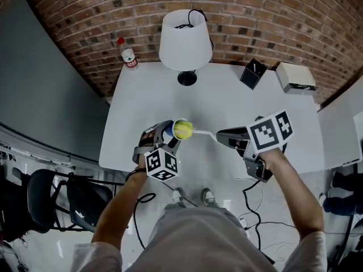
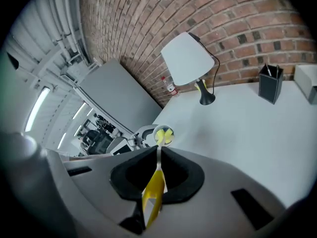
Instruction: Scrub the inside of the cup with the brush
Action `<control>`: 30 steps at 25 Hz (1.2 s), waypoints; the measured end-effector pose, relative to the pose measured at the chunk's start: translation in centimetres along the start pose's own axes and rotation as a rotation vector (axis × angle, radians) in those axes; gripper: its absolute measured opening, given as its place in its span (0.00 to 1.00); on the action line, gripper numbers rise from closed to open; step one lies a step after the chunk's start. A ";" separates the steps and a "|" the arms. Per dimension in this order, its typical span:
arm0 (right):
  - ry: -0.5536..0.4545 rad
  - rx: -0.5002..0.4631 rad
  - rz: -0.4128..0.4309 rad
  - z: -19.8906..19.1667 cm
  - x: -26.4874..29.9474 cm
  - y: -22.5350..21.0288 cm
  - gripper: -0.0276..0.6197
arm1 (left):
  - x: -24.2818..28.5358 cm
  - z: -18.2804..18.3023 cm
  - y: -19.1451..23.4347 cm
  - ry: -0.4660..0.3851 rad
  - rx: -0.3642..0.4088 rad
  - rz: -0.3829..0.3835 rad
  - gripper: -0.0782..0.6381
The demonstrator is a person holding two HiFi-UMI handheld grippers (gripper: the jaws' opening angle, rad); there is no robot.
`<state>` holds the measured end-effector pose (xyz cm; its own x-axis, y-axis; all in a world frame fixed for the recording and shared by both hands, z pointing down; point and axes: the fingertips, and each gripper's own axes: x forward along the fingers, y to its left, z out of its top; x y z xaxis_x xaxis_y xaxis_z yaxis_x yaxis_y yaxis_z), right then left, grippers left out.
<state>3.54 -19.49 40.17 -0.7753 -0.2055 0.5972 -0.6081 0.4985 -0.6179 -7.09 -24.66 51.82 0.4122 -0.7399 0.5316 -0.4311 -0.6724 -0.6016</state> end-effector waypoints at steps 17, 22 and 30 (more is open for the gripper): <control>-0.219 -0.026 -0.212 0.5 -2.5 0.0 0.08 | 3.3 -2.1 -0.5 -0.089 -0.304 -0.136 0.47; -0.329 0.017 -0.240 0.3 -1.3 0.5 0.08 | 4.1 -2.6 -1.4 -0.114 -0.358 -0.196 0.47; -0.447 0.074 -0.314 -1.2 1.3 1.0 0.08 | 5.7 -2.6 -2.6 -0.138 -0.383 -0.274 0.47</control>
<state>2.15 -18.25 40.94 -0.5421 -0.6805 0.4929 -0.8196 0.2987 -0.4890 -5.69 -27.21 57.97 0.6431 -0.5430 0.5400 -0.5457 -0.8196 -0.1743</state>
